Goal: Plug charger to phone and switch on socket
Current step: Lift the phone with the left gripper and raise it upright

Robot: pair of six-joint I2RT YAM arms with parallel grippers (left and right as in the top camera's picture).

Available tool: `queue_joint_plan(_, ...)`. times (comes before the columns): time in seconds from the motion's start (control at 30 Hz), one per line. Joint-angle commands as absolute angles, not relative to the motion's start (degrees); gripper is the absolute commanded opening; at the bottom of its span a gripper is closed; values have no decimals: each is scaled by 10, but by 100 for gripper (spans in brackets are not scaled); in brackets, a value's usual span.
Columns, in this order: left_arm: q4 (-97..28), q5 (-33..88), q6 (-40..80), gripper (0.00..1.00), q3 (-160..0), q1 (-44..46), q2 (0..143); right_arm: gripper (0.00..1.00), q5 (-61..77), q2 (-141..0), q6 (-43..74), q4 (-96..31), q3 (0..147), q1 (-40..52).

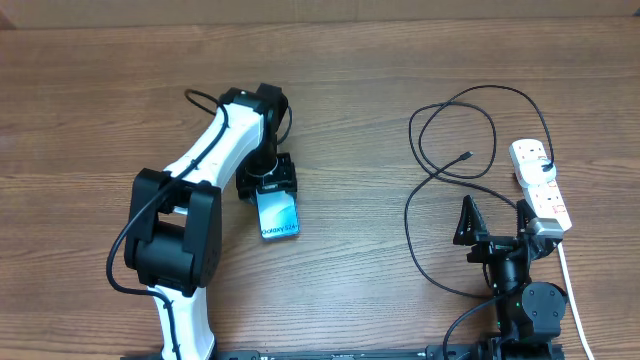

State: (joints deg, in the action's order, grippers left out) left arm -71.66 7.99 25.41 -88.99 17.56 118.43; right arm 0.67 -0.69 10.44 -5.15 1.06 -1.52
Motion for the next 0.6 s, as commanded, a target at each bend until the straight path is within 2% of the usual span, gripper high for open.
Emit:
queue_joint_plan(0.0, -738, 91, 260, 57, -940, 179, 1188, 100, 7, -2, 100, -48, 4, -18)
queue_joint_plan(0.57, -855, 109, 257, 56, -1080, 158, 1188, 100, 7, -2, 100, -48, 4, -18)
